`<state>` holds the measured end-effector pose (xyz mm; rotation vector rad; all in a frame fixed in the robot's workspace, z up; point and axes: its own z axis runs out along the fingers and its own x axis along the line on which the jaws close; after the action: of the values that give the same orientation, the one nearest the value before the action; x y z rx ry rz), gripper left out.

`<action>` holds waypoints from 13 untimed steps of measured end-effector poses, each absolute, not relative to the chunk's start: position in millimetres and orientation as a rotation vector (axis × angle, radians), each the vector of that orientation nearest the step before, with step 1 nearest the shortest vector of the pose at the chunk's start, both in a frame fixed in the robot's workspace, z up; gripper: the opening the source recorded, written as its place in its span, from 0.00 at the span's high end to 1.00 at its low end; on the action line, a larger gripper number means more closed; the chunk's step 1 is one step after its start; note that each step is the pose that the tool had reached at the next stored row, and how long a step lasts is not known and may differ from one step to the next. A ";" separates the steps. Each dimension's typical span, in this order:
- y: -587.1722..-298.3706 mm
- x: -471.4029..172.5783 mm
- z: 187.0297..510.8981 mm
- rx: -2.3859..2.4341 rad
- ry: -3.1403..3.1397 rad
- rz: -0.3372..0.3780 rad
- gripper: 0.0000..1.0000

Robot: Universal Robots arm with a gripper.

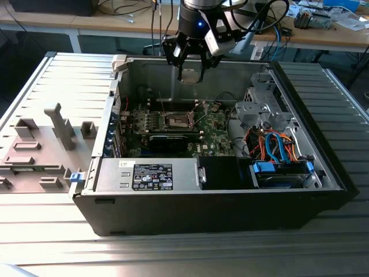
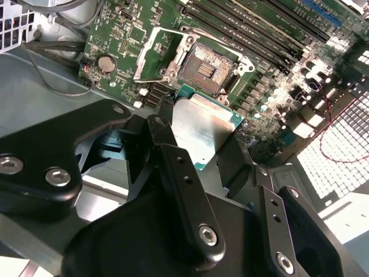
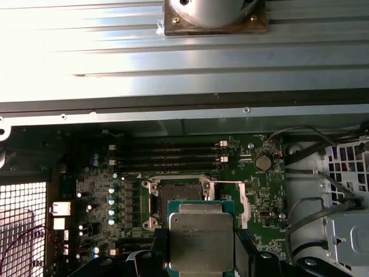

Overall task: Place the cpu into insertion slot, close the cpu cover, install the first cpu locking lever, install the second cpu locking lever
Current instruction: 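Place the cpu into insertion slot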

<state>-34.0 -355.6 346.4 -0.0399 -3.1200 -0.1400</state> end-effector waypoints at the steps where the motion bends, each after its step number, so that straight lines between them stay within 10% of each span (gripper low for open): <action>1: -355.6 -34.0 346.1 -0.040 -3.120 -0.140 0.46; 13: -355.6 -34.0 343.8 -0.040 -3.120 -0.140 0.46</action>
<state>-34.0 -355.6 343.8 -0.0400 -3.1200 -0.1400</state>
